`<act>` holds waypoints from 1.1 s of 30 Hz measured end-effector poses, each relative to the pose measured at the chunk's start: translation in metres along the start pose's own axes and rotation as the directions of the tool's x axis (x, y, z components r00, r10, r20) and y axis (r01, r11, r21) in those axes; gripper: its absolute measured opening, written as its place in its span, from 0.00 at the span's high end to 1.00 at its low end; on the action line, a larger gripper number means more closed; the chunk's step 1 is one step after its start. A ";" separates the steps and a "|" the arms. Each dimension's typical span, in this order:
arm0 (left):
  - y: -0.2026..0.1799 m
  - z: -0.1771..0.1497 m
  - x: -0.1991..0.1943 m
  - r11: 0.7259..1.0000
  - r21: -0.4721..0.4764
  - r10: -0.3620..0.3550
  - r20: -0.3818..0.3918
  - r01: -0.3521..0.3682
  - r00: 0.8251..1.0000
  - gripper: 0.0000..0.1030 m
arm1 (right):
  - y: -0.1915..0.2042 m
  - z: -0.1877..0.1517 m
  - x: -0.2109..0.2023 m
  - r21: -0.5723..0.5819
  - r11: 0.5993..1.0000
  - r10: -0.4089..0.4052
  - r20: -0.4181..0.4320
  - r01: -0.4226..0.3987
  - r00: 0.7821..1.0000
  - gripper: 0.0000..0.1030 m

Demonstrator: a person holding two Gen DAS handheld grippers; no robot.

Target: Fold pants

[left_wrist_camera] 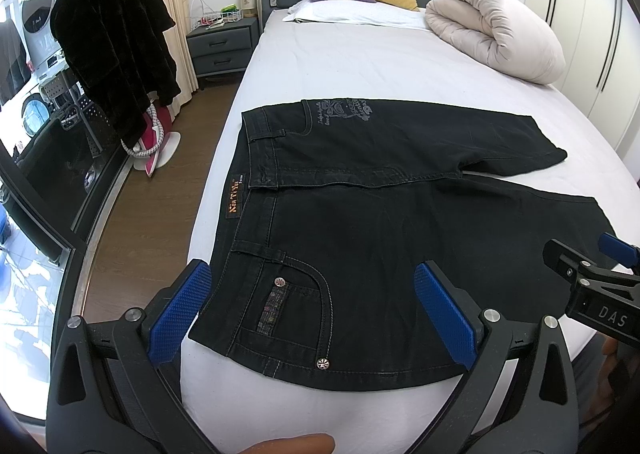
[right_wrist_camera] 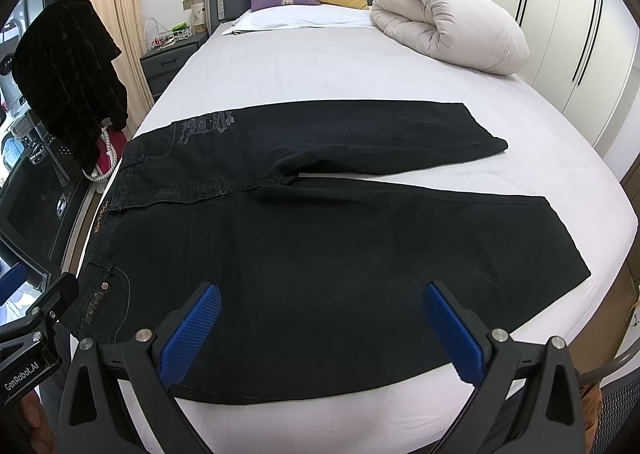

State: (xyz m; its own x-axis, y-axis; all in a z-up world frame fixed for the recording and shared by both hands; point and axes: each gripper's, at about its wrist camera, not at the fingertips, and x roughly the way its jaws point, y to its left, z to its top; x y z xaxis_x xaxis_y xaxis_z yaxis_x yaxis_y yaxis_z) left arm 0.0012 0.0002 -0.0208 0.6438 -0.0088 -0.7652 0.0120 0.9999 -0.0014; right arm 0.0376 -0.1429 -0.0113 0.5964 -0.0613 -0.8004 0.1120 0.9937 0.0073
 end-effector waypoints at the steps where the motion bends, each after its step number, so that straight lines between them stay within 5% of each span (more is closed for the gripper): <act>1: 0.000 0.000 0.000 1.000 0.000 0.000 0.000 0.000 1.000 0.00 | 0.000 0.000 0.000 0.000 1.000 -0.001 0.000 0.001 1.000 0.00; 21: -0.002 0.000 0.002 1.000 0.012 -0.003 -0.004 0.003 1.000 0.00 | -0.003 0.002 -0.001 0.000 1.000 0.001 -0.004 -0.001 1.000 0.00; 27: 0.006 0.002 0.011 0.997 -0.026 -0.078 -0.044 0.077 0.996 0.00 | 0.003 -0.002 0.006 0.003 1.000 0.009 -0.004 -0.009 1.000 0.00; 33: 0.017 0.003 0.036 0.971 -0.124 -0.216 -0.094 0.204 0.972 0.00 | 0.004 -0.012 0.011 0.014 0.997 0.069 0.029 -0.069 0.997 0.00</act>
State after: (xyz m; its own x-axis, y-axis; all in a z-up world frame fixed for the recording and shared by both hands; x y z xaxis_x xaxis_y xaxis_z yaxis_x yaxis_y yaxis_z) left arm 0.0269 0.0166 -0.0461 0.5507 -0.2239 -0.8041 0.0478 0.9702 -0.2375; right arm 0.0354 -0.1384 -0.0271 0.6256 0.0046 -0.7801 0.0815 0.9941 0.0712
